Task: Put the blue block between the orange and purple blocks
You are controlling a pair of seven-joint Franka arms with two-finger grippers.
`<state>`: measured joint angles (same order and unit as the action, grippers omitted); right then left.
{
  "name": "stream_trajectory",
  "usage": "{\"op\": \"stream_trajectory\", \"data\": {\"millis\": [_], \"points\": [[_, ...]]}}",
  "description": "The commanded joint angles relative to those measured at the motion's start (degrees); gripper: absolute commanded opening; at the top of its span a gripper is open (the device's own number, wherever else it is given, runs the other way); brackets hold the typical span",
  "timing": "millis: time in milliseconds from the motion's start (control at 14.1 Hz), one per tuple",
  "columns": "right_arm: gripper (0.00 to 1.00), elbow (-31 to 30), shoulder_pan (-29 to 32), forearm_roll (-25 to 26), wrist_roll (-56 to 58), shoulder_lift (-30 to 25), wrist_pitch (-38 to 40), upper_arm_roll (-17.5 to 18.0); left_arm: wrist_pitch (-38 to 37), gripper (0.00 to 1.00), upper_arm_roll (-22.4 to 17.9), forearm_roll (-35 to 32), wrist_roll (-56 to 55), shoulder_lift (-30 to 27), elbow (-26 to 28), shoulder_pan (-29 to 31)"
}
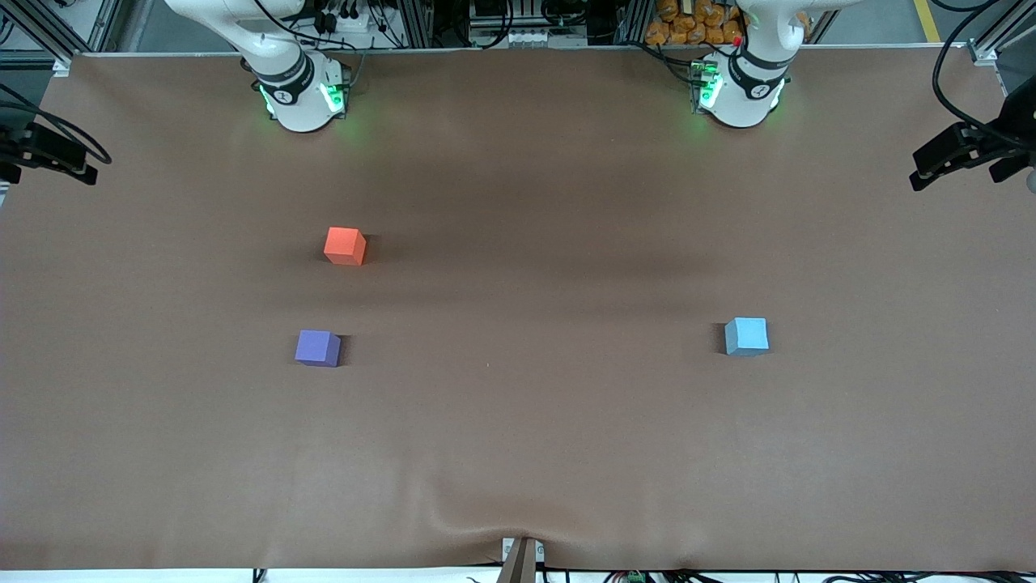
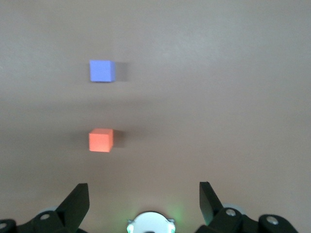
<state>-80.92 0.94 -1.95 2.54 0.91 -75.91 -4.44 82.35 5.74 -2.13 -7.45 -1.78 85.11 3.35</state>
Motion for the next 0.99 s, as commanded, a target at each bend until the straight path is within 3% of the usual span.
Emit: {"op": "stream_trajectory", "data": {"millis": [0,782,924], "points": [[1.00,0.9,2.5,-2.7,0.9,0.2,-0.4,0.5,-0.3,1.00,0.1,0.5,1.3,0.5,-1.2,0.4],[1.00,0.9,1.8,-1.8,0.6,0.4,-1.2,0.7,-0.2,1.00,0.7,4.2,1.3,1.1,-0.3,0.2],[1.00,0.9,1.8,-1.9,0.7,0.6,-2.0,0.7,2.4,1.00,0.7,4.4,1.3,1.0,2.3,0.4]]}}
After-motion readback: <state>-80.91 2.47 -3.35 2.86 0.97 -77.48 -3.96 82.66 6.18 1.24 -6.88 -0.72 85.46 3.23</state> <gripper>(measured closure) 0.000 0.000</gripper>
